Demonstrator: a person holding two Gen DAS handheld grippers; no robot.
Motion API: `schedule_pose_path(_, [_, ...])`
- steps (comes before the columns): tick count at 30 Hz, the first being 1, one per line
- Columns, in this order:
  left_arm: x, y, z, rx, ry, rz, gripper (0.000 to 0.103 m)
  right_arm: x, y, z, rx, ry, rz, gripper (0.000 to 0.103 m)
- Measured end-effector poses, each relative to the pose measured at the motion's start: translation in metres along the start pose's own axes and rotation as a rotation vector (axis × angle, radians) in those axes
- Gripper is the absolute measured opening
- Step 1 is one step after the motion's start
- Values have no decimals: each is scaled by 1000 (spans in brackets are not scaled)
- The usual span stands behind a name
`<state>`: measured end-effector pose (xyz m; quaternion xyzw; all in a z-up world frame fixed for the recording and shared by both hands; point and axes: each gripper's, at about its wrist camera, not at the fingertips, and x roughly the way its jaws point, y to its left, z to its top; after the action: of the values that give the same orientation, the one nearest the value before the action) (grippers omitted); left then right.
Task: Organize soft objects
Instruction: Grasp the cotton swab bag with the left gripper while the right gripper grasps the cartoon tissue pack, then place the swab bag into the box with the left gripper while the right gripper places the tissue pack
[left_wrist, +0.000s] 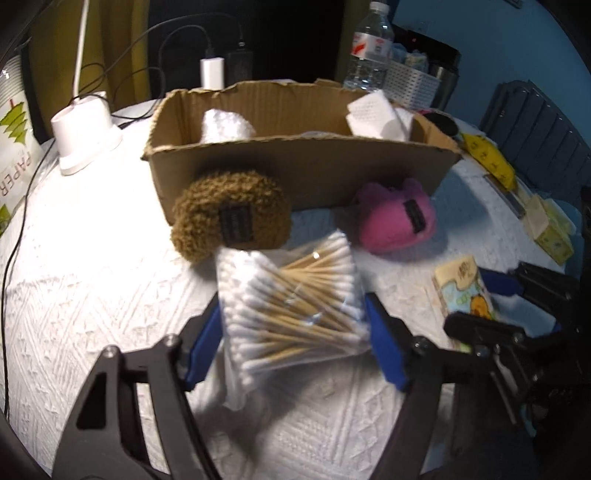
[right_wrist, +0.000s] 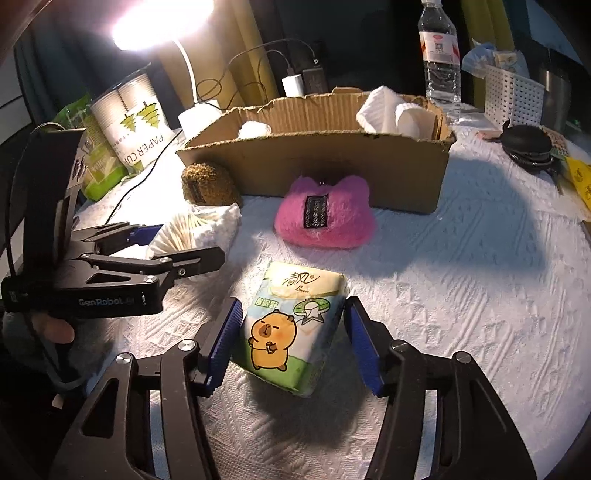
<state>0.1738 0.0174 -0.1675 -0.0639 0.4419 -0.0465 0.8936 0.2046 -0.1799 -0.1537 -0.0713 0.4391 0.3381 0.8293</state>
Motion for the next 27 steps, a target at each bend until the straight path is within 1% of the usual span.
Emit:
schedule_pose_path(4, [-10, -4, -1, 15, -14, -32, 71, -8, -2, 6, -5, -25, -3, 60])
schedule_pose_path(11, [-41, 0, 4, 19, -75, -80, 71, -21, 0, 29, -22, -71, -11, 60])
schedule_pose_path(20, [-79, 12, 13, 40, -160, -105, 71, -28, 12, 53, -56, -109, -14, 60])
schedule_pose_path(23, [-88, 14, 14, 47, -184, -101, 71, -30, 15, 60, -60, -123, -6, 60])
schedule_pose_path(27, [-94, 22, 19, 29, -208, -89, 71, -35, 18, 67, -66, -139, -11, 60])
